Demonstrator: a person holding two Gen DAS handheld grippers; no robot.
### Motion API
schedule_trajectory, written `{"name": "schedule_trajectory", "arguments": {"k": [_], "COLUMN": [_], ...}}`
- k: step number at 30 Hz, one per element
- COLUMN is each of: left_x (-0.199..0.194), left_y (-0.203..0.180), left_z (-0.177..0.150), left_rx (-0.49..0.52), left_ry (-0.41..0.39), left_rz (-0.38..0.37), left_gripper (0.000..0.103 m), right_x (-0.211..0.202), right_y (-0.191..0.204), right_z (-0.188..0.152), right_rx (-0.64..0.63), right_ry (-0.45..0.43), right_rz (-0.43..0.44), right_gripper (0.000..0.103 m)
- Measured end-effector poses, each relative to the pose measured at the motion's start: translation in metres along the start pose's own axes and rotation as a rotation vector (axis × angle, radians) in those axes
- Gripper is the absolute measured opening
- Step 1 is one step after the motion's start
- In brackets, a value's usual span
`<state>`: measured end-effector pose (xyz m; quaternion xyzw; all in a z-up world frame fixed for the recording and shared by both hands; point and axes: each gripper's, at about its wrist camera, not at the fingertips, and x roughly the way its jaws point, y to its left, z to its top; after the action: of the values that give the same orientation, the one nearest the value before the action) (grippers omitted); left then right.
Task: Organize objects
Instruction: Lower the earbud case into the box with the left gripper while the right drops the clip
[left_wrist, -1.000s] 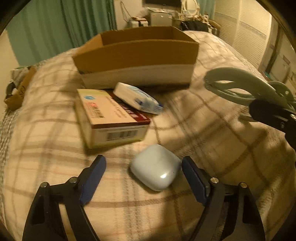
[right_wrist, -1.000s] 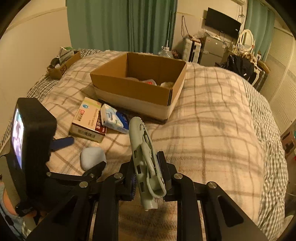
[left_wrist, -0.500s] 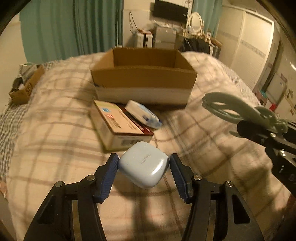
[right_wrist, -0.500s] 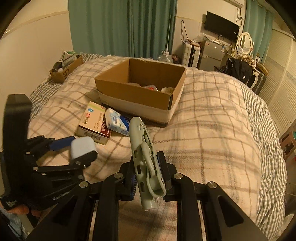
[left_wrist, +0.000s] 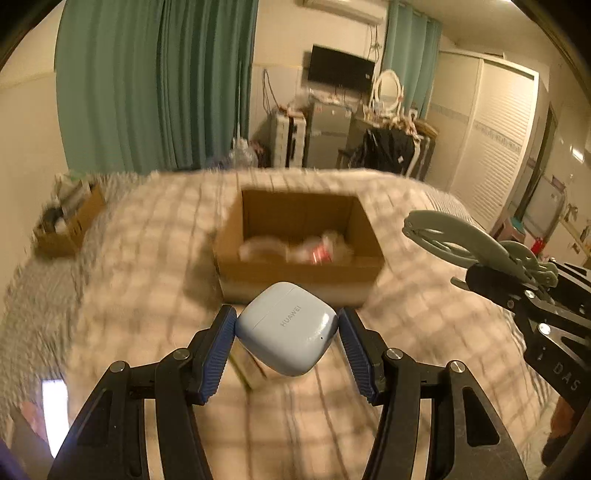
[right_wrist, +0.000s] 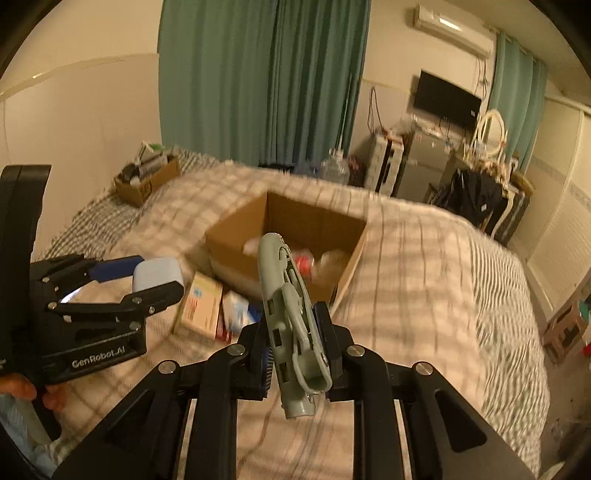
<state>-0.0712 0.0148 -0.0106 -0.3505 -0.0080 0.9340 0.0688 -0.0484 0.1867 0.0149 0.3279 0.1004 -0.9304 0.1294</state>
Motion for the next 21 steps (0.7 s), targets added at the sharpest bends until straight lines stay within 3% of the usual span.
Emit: {"name": "schedule_trajectory", "arguments": {"k": [5,13,18,21], "left_x": [0.009,0.046,0.089,0.125], "left_y": [0.004,0.011,0.019,0.024], "left_z": [0.05,0.117,0.127,0.12], "left_rx": [0.008,0.013,0.015,0.029], "left_ry": [-0.049,-0.097,-0.081,-0.041], "left_rz": [0.011,0.037,0.05,0.0], "left_gripper": [0.059,0.059,0.059,0.059], "right_x": [0.009,0.057,0.107,0.144], "right_y": [-0.01,-0.03,-0.039,-0.041], "right_z": [0.049,0.127,0.149,0.144], "right_rx": [-0.011,0.011,0.032,0.045], "right_ry": [-0.043,-0.054,-0.024,0.021], "right_rz": [-0.014,0.009,0.033,0.075], "right_gripper": [0.018,0.018,0.018,0.018]}}
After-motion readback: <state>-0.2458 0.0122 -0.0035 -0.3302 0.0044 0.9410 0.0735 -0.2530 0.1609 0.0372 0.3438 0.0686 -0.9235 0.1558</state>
